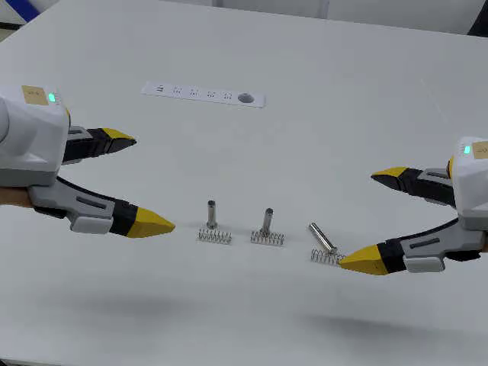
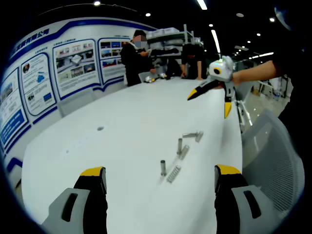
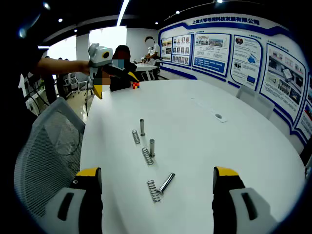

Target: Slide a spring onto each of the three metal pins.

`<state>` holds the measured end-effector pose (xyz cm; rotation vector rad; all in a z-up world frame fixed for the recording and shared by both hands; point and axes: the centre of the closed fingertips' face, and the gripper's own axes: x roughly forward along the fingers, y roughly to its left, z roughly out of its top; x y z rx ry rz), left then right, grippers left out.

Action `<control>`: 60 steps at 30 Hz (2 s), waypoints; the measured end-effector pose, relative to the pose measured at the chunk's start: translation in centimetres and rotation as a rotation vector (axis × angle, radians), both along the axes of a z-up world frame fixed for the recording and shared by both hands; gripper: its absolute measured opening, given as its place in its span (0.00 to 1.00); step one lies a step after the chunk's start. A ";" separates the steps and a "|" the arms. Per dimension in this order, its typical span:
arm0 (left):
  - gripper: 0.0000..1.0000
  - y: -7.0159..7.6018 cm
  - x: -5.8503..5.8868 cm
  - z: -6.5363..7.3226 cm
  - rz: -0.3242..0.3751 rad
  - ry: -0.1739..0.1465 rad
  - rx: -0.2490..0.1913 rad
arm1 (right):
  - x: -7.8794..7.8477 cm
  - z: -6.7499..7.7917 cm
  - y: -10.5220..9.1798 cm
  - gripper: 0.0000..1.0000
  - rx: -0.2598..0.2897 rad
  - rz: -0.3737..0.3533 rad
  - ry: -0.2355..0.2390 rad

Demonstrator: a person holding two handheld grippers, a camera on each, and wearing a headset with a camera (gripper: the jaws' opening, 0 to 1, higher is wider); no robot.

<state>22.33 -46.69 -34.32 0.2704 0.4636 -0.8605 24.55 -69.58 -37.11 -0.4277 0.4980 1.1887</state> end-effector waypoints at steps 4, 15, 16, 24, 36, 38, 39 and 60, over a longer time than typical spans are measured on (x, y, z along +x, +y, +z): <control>0.93 0.0 -0.2 -0.2 -0.002 0.009 0.002 | 0.0 0.0 -0.1 0.96 -0.003 -0.003 0.002; 0.92 -0.3 0.3 0.4 0.009 -0.001 -0.034 | 0.1 0.1 0.0 0.95 0.010 -0.011 0.004; 0.92 -0.3 0.3 0.4 0.009 0.000 -0.034 | 0.2 0.2 0.0 0.95 0.013 -0.013 0.005; 0.92 -0.3 0.2 0.1 0.006 0.006 -0.031 | 0.2 0.0 -0.2 0.95 0.010 -0.017 0.012; 0.92 0.0 0.1 -0.6 0.012 0.015 -0.030 | 0.3 -0.1 0.4 0.93 0.020 -0.020 0.031; 0.91 0.0 0.0 -0.7 0.012 0.017 -0.030 | 0.5 -0.3 0.5 0.93 0.011 -0.021 0.026; 0.91 0.0 0.0 -0.7 0.012 0.018 -0.029 | 0.5 -0.3 0.5 0.92 0.009 -0.022 0.025; 0.92 -0.1 0.2 -1.8 0.028 0.036 -0.048 | 2.3 -2.7 2.4 0.67 0.073 -0.074 0.111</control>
